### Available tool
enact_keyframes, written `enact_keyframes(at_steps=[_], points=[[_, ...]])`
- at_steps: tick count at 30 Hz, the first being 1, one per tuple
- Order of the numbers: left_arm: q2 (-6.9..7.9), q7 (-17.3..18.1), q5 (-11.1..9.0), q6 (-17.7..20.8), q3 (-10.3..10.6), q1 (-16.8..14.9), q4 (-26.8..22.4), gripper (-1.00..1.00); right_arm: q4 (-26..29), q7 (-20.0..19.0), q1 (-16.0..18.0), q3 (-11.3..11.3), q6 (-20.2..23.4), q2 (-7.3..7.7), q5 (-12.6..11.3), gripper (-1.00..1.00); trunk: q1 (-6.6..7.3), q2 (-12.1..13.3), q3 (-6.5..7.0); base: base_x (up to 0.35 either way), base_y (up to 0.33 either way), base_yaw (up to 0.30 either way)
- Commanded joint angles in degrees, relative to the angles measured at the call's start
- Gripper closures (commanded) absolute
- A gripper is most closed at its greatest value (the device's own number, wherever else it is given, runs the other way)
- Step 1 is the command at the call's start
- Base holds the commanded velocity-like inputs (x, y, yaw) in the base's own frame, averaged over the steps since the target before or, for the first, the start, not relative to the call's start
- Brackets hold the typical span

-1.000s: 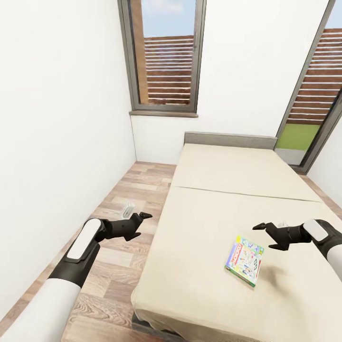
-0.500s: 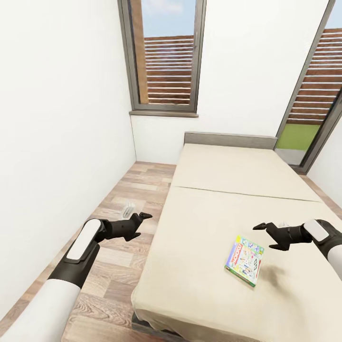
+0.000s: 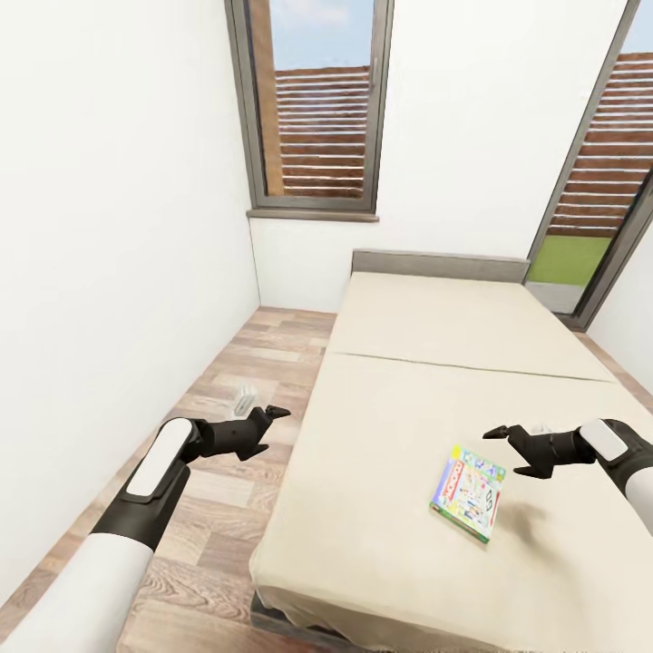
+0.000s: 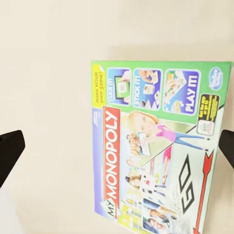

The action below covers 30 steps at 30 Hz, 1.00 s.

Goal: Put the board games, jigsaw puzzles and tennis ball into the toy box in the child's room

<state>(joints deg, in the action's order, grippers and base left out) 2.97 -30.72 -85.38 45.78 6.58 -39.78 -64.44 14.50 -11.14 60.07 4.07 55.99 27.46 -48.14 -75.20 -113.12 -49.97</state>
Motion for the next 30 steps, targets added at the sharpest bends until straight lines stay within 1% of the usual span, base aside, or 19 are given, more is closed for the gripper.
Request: enact_keyframes(at_steps=[1,10,24,30], points=[[0.06,-0.6,-0.6,-0.1,0.1,0.0,-0.1,-1.00,0.0,-0.5,0.0,0.4,0.1,0.05,0.2,-1.00,-0.22,-0.4,-0.24,0.000,0.000,0.000],[0.09,-0.6,-0.7,-0.1,0.1,0.0,-0.1,-1.00,0.0,-0.5,0.1,0.4,0.0,0.05,0.2,-1.00,-2.20,-4.1,-1.85,0.000,0.000,0.000],[0.16,-0.6,-0.7,-0.1,0.1,0.0,-0.2,-1.00,0.0,-0.4,0.1,0.4,0.0,-0.02,0.3,-1.00,-2.20,-4.1,-1.85,0.000,0.000,0.000],[0.16,-0.6,-0.7,-0.1,0.0,0.0,-0.2,-1.00,0.0,-0.4,0.1,0.4,0.0,-0.03,0.3,-1.00,-3.51,-6.5,-2.93,0.000,0.000,0.000]])
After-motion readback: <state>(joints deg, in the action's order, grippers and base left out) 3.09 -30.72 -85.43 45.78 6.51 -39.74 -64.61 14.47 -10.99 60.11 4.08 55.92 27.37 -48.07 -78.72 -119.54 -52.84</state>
